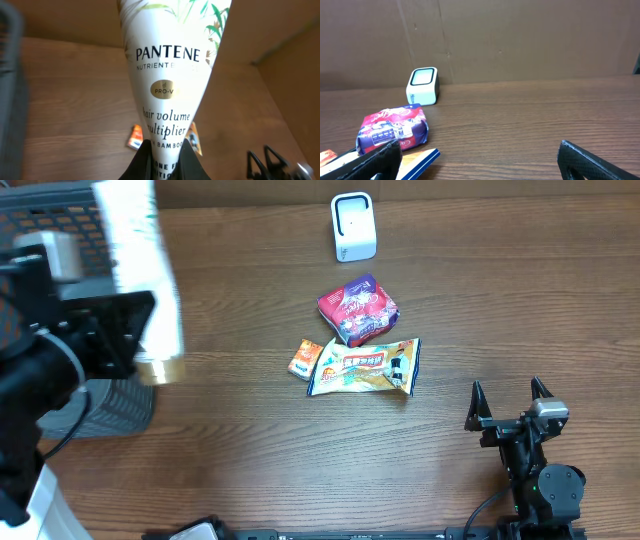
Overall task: Scan the item barcode
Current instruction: 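Lift the Pantene tube out of the basket toward the table center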
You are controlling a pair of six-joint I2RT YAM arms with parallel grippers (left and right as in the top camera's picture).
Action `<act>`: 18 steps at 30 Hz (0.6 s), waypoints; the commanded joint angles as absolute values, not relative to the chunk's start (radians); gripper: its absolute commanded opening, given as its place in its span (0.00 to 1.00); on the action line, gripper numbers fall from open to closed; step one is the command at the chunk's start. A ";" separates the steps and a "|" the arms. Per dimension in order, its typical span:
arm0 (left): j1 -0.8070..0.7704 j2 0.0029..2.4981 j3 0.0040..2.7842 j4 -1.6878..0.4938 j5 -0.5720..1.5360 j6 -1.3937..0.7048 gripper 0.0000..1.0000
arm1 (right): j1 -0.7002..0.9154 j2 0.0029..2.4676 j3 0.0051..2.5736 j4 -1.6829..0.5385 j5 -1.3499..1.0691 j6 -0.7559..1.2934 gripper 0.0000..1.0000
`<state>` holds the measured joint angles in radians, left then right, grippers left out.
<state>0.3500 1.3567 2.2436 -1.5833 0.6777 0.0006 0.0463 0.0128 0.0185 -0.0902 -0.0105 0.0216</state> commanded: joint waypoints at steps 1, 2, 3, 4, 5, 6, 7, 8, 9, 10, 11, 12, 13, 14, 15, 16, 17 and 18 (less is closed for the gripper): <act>0.243 1.375 2.242 -1.570 0.728 0.030 0.04 | 0.044 0.003 0.008 -0.085 -0.001 0.015 1.00; 0.214 1.383 2.234 -1.570 0.722 0.030 0.04 | 0.044 0.003 0.008 -0.085 -0.001 0.015 1.00; 0.188 1.389 2.225 -1.570 0.714 0.030 0.04 | 0.044 0.003 0.008 -0.085 -0.001 0.015 1.00; 0.160 1.398 2.213 -1.570 0.698 0.030 0.04 | 0.044 0.003 0.008 -0.085 -0.001 0.015 1.00; 0.134 1.407 2.197 -1.568 0.683 0.030 0.04 | 0.044 0.003 0.008 -0.085 -0.001 0.015 1.00; 0.113 1.416 2.183 -1.567 0.670 0.029 0.04 | 0.044 0.003 0.008 -0.084 -0.001 0.015 1.00; 0.086 1.430 2.165 -1.566 0.651 0.025 0.04 | 0.044 0.003 0.008 -0.085 -0.001 0.015 1.00; 0.062 1.443 2.148 -1.566 0.632 0.020 0.04 | 0.044 0.003 0.008 -0.085 -0.001 0.015 1.00; 0.042 1.456 2.133 -1.565 0.617 0.019 0.04 | 0.044 0.003 0.008 -0.085 -0.001 0.015 1.00; 0.019 1.471 2.115 -1.563 0.599 0.019 0.04 | 0.044 0.003 0.008 -0.085 -0.001 0.015 1.00; -0.001 1.484 2.101 -1.560 0.579 0.018 0.04 | 0.044 0.003 0.008 -0.085 -0.001 0.015 1.00; -0.023 1.502 2.085 -1.554 0.543 0.008 0.04 | 0.044 0.003 0.008 -0.085 -0.001 0.015 1.00; -0.062 1.536 2.049 -1.531 0.461 -0.031 0.04 | 0.044 0.003 0.008 -0.084 -0.001 0.015 1.00; -0.081 1.552 2.029 -1.515 0.426 -0.043 0.04 | 0.044 0.003 0.008 -0.085 -0.001 0.015 1.00; -0.100 1.570 2.010 -1.501 0.389 -0.054 0.04 | 0.044 0.003 0.008 -0.085 -0.001 0.015 1.00; -0.119 1.588 1.991 -1.485 0.355 -0.067 0.04 | 0.044 0.003 0.008 -0.085 -0.001 0.015 1.00; -0.134 1.604 1.973 -1.468 0.326 -0.081 0.04 | 0.044 0.003 0.008 -0.085 -0.001 0.015 1.00; -0.154 1.623 1.952 -1.445 0.294 -0.102 0.04 | 0.044 0.003 0.008 -0.085 -0.001 0.015 1.00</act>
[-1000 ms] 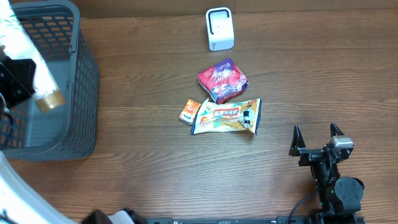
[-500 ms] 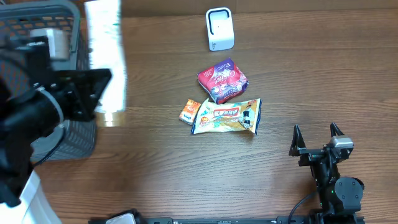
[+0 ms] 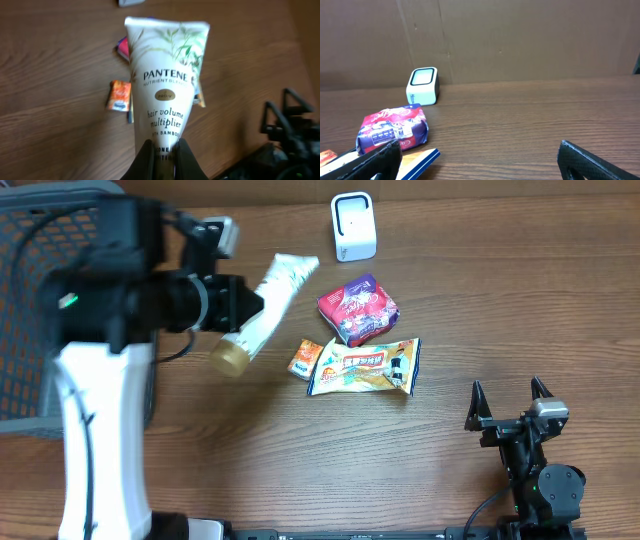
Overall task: Scan the item barcode
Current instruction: 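Lift the Pantene tube out of the basket toward the table center, then set the Pantene tube upright left of the yellow bag and release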
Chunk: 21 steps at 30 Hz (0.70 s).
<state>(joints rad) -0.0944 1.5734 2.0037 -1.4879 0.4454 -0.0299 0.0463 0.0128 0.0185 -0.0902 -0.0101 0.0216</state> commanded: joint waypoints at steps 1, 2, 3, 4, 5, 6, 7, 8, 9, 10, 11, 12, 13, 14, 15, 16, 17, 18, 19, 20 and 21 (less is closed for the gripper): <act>-0.169 1.642 1.934 -1.423 0.267 -0.121 0.05 | 0.044 0.003 0.008 -0.085 -0.001 0.015 1.00; -0.184 1.661 1.916 -1.401 0.242 -0.139 0.04 | 0.044 0.003 0.008 -0.084 -0.001 0.015 1.00; -0.196 1.678 1.898 -1.377 0.223 -0.155 0.04 | 0.044 0.003 0.008 -0.085 -0.001 0.015 1.00; -0.210 1.699 1.874 -1.346 0.203 -0.171 0.04 | 0.044 0.003 0.008 -0.085 -0.001 0.015 1.00; -0.219 1.716 1.858 -1.324 0.195 -0.179 0.04 | 0.044 0.003 0.008 -0.085 -0.001 0.015 1.00; -0.229 1.737 1.840 -1.302 0.191 -0.186 0.04 | 0.044 0.003 0.008 -0.085 -0.001 0.015 1.00; -0.236 1.758 1.826 -1.283 0.192 -0.193 0.04 | 0.044 0.003 0.008 -0.085 -0.001 0.015 1.00; -0.243 1.780 1.813 -1.264 0.191 -0.197 0.04 | 0.044 0.003 0.008 -0.084 -0.001 0.015 1.00; -0.247 1.804 1.807 -1.251 0.191 -0.199 0.04 | 0.044 0.003 0.008 -0.085 -0.001 0.015 1.00; -0.250 1.830 1.806 -1.245 0.191 -0.199 0.04 | 0.044 0.003 0.008 -0.085 -0.001 0.015 1.00; -0.252 1.850 1.806 -1.242 0.191 -0.199 0.04 | 0.044 0.003 0.008 -0.085 -0.001 0.015 1.00; -0.253 1.873 1.806 -1.239 0.191 -0.199 0.04 | 0.044 0.003 0.008 -0.085 -0.001 0.015 1.00; -0.253 1.891 1.806 -1.238 0.191 -0.199 0.04 | 0.044 0.003 0.008 -0.085 -0.001 0.015 1.00; -0.253 1.907 1.806 -1.238 0.191 -0.199 0.04 | 0.044 0.003 0.008 -0.085 -0.001 0.015 1.00; -0.253 1.916 1.806 -1.238 0.191 -0.198 0.04 | 0.044 0.003 0.008 -0.085 -0.001 0.015 1.00; -0.250 1.921 1.806 -1.236 0.191 -0.195 0.04 | 0.044 0.003 0.008 -0.085 -0.001 0.015 1.00; -0.249 1.921 1.807 -1.235 0.191 -0.195 0.04 | 0.044 0.003 0.008 -0.085 -0.001 0.015 1.00; -0.246 1.919 1.811 -1.235 0.191 -0.195 0.04 | 0.044 0.003 0.008 -0.085 -0.001 0.015 1.00; -0.244 1.915 1.819 -1.240 0.192 -0.195 0.04 | 0.044 0.003 0.008 -0.085 -0.001 0.015 1.00; -0.242 1.913 1.831 -1.251 0.192 -0.195 0.04 | 0.044 0.003 0.008 -0.085 -0.001 0.015 1.00; -0.241 1.911 1.845 -1.266 0.191 -0.195 0.04 | 0.044 0.003 0.008 -0.084 -0.001 0.015 1.00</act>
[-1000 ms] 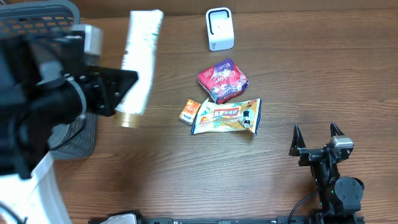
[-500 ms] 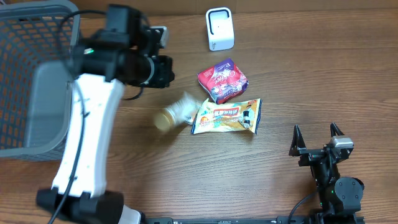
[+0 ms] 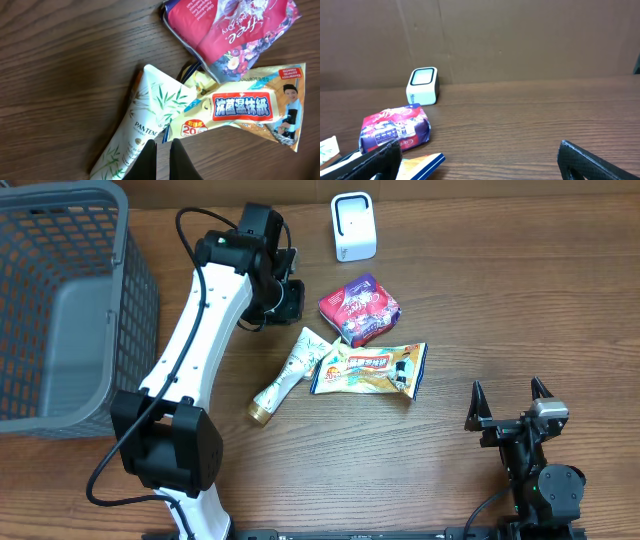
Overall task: Scan the item barcode
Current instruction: 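Set the Pantene tube upright left of the yellow bag and release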
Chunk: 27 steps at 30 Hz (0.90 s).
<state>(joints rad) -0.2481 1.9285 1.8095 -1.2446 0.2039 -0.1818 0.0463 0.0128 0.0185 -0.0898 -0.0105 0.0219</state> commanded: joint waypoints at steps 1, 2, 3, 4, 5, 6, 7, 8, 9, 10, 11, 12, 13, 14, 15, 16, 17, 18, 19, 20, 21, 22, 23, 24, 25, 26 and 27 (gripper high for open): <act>-0.241 1.909 1.862 -1.288 0.191 -0.195 0.06 | 0.044 0.003 0.008 -0.085 -0.001 0.015 1.00; -0.241 1.909 1.881 -1.320 0.191 -0.195 0.10 | 0.044 0.003 0.008 -0.085 -0.001 0.015 1.00; -0.241 1.909 1.897 -1.357 0.191 -0.194 0.14 | 0.044 0.003 0.008 -0.085 -0.001 0.015 1.00; -0.241 1.909 1.904 -1.393 0.191 -0.183 0.17 | 0.044 0.003 0.008 -0.085 -0.001 0.015 1.00; -0.241 1.909 1.904 -1.434 0.191 -0.167 0.21 | 0.044 0.003 0.008 -0.085 -0.001 0.015 1.00; -0.241 1.909 1.900 -1.475 0.191 -0.155 0.22 | 0.044 0.003 0.008 -0.085 -0.001 0.015 1.00; -0.243 1.909 1.890 -1.510 0.191 -0.152 0.25 | 0.044 0.003 0.008 -0.085 -0.001 0.015 1.00; -0.246 1.909 1.877 -1.535 0.191 -0.149 0.25 | 0.044 0.003 0.008 -0.084 -0.001 0.015 1.00; -0.251 1.909 1.860 -1.558 0.192 -0.149 0.25 | 0.044 0.003 0.008 -0.085 -0.001 0.015 1.00; -0.260 1.909 1.840 -1.569 0.194 -0.149 0.22 | 0.044 0.003 0.008 -0.085 -0.001 0.015 1.00; -0.270 1.909 1.822 -1.570 0.201 -0.148 0.17 | 0.044 0.003 0.008 -0.085 -0.001 0.015 1.00; -0.286 1.909 1.796 -1.565 0.209 -0.142 0.08 | 0.044 0.003 0.008 -0.085 -0.001 0.015 1.00; -0.299 1.909 1.777 -1.556 0.210 -0.141 0.04 | 0.044 0.003 0.008 -0.085 -0.001 0.015 1.00; -0.315 1.909 1.750 -1.536 0.207 -0.142 0.04 | 0.044 0.003 0.008 -0.085 -0.001 0.015 1.00; -0.333 1.909 1.717 -1.508 0.203 -0.142 0.04 | 0.044 0.003 0.008 -0.085 -0.001 0.015 1.00; -0.346 1.909 1.691 -1.483 0.203 -0.142 0.04 | 0.044 0.003 0.008 -0.085 -0.001 0.015 1.00; -0.359 1.909 1.659 -1.449 0.203 -0.144 0.04 | 0.044 0.003 0.008 -0.085 -0.001 0.015 1.00; -0.371 1.909 1.623 -1.411 0.200 -0.152 0.04 | 0.044 0.003 0.008 -0.085 -0.001 0.015 1.00; -0.378 1.909 1.597 -1.382 0.199 -0.160 0.04 | 0.044 0.003 0.008 -0.085 -0.001 0.015 1.00; -0.385 1.909 1.562 -1.339 0.199 -0.163 0.04 | 0.044 0.003 0.008 -0.084 -0.001 0.015 1.00; -0.388 1.909 1.531 -1.299 0.194 -0.167 0.04 | 0.044 0.003 0.008 -0.084 -0.001 0.015 1.00; -0.389 1.909 1.501 -1.255 0.177 -0.183 0.04 | 0.044 0.003 0.008 -0.085 -0.001 0.015 1.00; -0.388 1.909 1.475 -1.219 0.144 -0.205 0.04 | 0.044 0.003 0.008 -0.085 -0.001 0.015 1.00; -0.384 1.909 1.451 -1.182 0.097 -0.230 0.04 | 0.044 0.003 0.008 -0.085 -0.001 0.015 1.00; -0.374 1.909 1.419 -1.126 0.022 -0.257 0.04 | 0.044 0.003 0.008 -0.085 -0.001 0.015 1.00; -0.365 1.909 1.403 -1.093 -0.023 -0.267 0.04 | 0.044 0.003 0.008 -0.085 -0.001 0.015 1.00; -0.359 1.909 1.392 -1.066 -0.045 -0.270 0.04 | 0.044 0.003 0.008 -0.085 -0.001 0.015 1.00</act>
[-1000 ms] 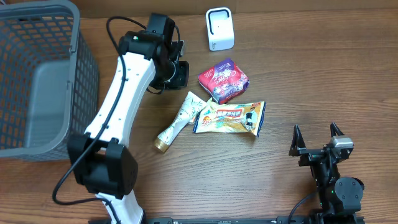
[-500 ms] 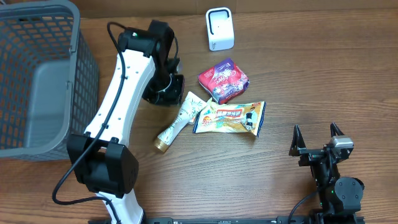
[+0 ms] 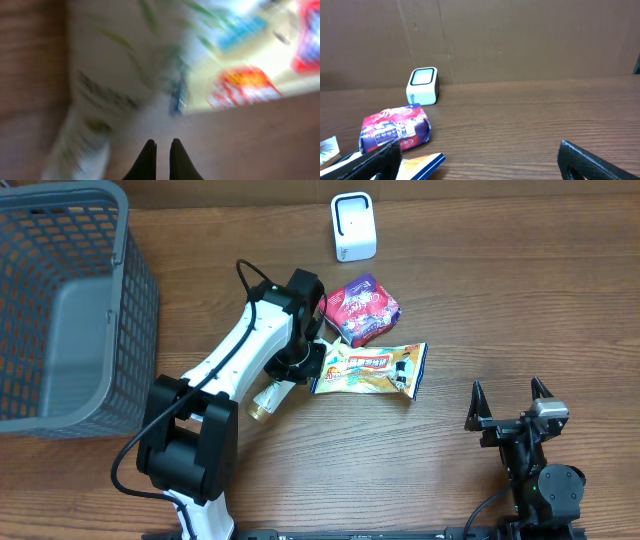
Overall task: Scan the item barcode
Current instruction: 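Set the Pantene tube upright left of the yellow bag and release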
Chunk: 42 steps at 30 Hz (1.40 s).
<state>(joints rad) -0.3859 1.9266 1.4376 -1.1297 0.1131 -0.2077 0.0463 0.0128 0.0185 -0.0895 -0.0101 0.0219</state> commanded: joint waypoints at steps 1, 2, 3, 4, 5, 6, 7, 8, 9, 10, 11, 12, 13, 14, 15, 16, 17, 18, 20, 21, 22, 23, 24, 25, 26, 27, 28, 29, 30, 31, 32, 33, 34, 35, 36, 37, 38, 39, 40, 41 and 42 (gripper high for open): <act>-0.351 1.909 1.381 -1.029 -0.063 -0.269 0.04 | 0.044 0.003 0.008 -0.085 -0.001 0.015 1.00; -0.345 1.909 1.376 -1.002 -0.074 -0.266 0.04 | 0.044 0.003 0.009 -0.085 -0.001 0.015 1.00; -0.339 1.909 1.373 -0.972 -0.082 -0.266 0.04 | 0.044 0.003 0.008 -0.085 -0.001 0.015 1.00; -0.332 1.909 1.372 -0.939 -0.082 -0.266 0.04 | 0.044 0.003 0.008 -0.085 -0.001 0.015 1.00; -0.327 1.909 1.372 -0.906 -0.081 -0.266 0.04 | 0.044 0.003 0.008 -0.085 -0.001 0.015 1.00; -0.324 1.909 1.372 -0.870 -0.081 -0.266 0.04 | 0.044 0.003 0.008 -0.085 -0.001 0.015 1.00; -0.321 1.909 1.372 -0.841 -0.080 -0.266 0.04 | 0.044 0.003 0.008 -0.085 -0.001 0.015 1.00; -0.320 1.909 1.372 -0.812 -0.077 -0.266 0.04 | 0.044 0.003 0.008 -0.085 -0.001 0.015 1.00; -0.320 1.909 1.373 -0.786 -0.077 -0.266 0.04 | 0.044 0.003 0.008 -0.085 -0.001 0.015 1.00; -0.320 1.909 1.374 -0.769 -0.077 -0.266 0.04 | 0.044 0.003 0.008 -0.085 -0.001 0.015 1.00; -0.320 1.909 1.379 -0.764 -0.077 -0.266 0.04 | 0.044 0.003 0.008 -0.085 -0.001 0.015 1.00; -0.320 1.909 1.389 -0.764 -0.077 -0.266 0.04 | 0.044 0.003 0.008 -0.085 -0.001 0.015 1.00; -0.320 1.909 1.401 -0.773 -0.078 -0.266 0.04 | 0.044 0.003 0.008 -0.085 -0.001 0.015 1.00; -0.320 1.908 1.417 -0.787 -0.078 -0.266 0.04 | 0.044 0.003 0.008 -0.085 -0.001 0.015 1.00; -0.319 1.907 1.441 -0.811 -0.078 -0.266 0.04 | 0.044 0.003 0.008 -0.085 -0.001 0.015 1.00; -0.319 1.906 1.473 -0.846 -0.078 -0.266 0.04 | 0.044 0.003 0.008 -0.085 -0.001 0.015 1.00; -0.319 1.903 1.519 -0.896 -0.078 -0.266 0.04 | 0.044 0.003 0.008 -0.085 -0.001 0.015 1.00; -0.319 1.902 1.555 -0.934 -0.078 -0.266 0.04 | 0.044 0.003 0.008 -0.085 -0.001 0.015 1.00; -0.317 1.900 1.660 -1.045 -0.081 -0.266 0.04 | 0.044 0.003 0.008 -0.085 -0.001 0.015 1.00; -0.314 1.900 1.714 -1.105 -0.086 -0.266 0.04 | 0.044 0.003 0.008 -0.085 -0.001 0.015 1.00; -0.310 1.900 1.765 -1.167 -0.090 -0.266 0.04 | 0.044 0.003 0.008 -0.085 -0.001 0.015 1.00; -0.305 1.900 1.810 -1.223 -0.091 -0.266 0.07 | 0.044 0.003 0.008 -0.085 -0.001 0.015 1.00; -0.296 1.900 1.849 -1.284 -0.091 -0.266 0.14 | 0.044 0.003 0.008 -0.085 -0.001 0.015 1.00; -0.288 1.900 1.865 -1.320 -0.090 -0.266 0.24 | 0.044 0.003 0.008 -0.085 -0.001 0.015 1.00; -0.278 1.900 1.869 -1.359 -0.089 -0.266 0.36 | 0.044 0.003 0.008 -0.085 -0.001 0.015 1.00; -0.269 1.900 1.869 -1.388 -0.089 -0.266 0.38 | 0.044 0.003 0.008 -0.085 -0.001 0.015 1.00; -0.259 1.904 1.864 -1.422 -0.089 -0.266 0.38 | 0.044 0.003 0.008 -0.085 -0.001 0.015 1.00; -0.250 1.908 1.850 -1.449 -0.087 -0.266 0.39 | 0.044 0.003 0.008 -0.085 -0.001 0.015 1.00; -0.243 1.909 1.834 -1.465 -0.084 -0.266 0.42 | 0.044 0.003 0.008 -0.085 -0.001 0.015 1.00; -0.237 1.909 1.812 -1.475 -0.085 -0.266 0.43 | 0.044 0.003 0.008 -0.085 -0.001 0.015 1.00; -0.232 1.909 1.785 -1.476 -0.085 -0.266 0.44 | 0.044 0.003 0.008 -0.085 -0.001 0.015 1.00; -0.227 1.909 1.753 -1.468 -0.083 -0.266 0.44 | 0.044 0.003 0.008 -0.085 -0.001 0.015 1.00; -0.224 1.909 1.730 -1.457 -0.074 -0.266 0.44 | 0.044 0.003 0.008 -0.085 -0.001 0.015 1.00; -0.223 1.909 1.699 -1.439 -0.054 -0.266 0.44 | 0.044 0.003 0.008 -0.085 -0.001 0.015 1.00; -0.223 1.909 1.670 -1.420 -0.027 -0.265 0.44 | 0.044 0.003 0.008 -0.085 -0.001 0.015 1.00; -0.223 1.909 1.638 -1.396 0.015 -0.255 0.45 | 0.044 0.003 0.008 -0.085 -0.001 0.015 1.00; -0.223 1.909 1.604 -1.370 0.065 -0.238 0.45 | 0.044 0.003 0.008 -0.085 -0.001 0.015 1.00; -0.223 1.909 1.571 -1.340 0.112 -0.224 0.47 | 0.044 0.003 0.008 -0.084 -0.001 0.015 1.00; -0.223 1.909 1.535 -1.307 0.158 -0.215 0.49 | 0.044 0.003 0.008 -0.085 -0.001 0.015 1.00; -0.223 1.909 1.499 -1.272 0.194 -0.213 0.49 | 0.044 0.003 0.008 -0.085 -0.001 0.015 1.00; -0.223 1.909 1.460 -1.232 0.224 -0.214 0.49 | 0.044 0.003 0.008 -0.085 -0.001 0.015 1.00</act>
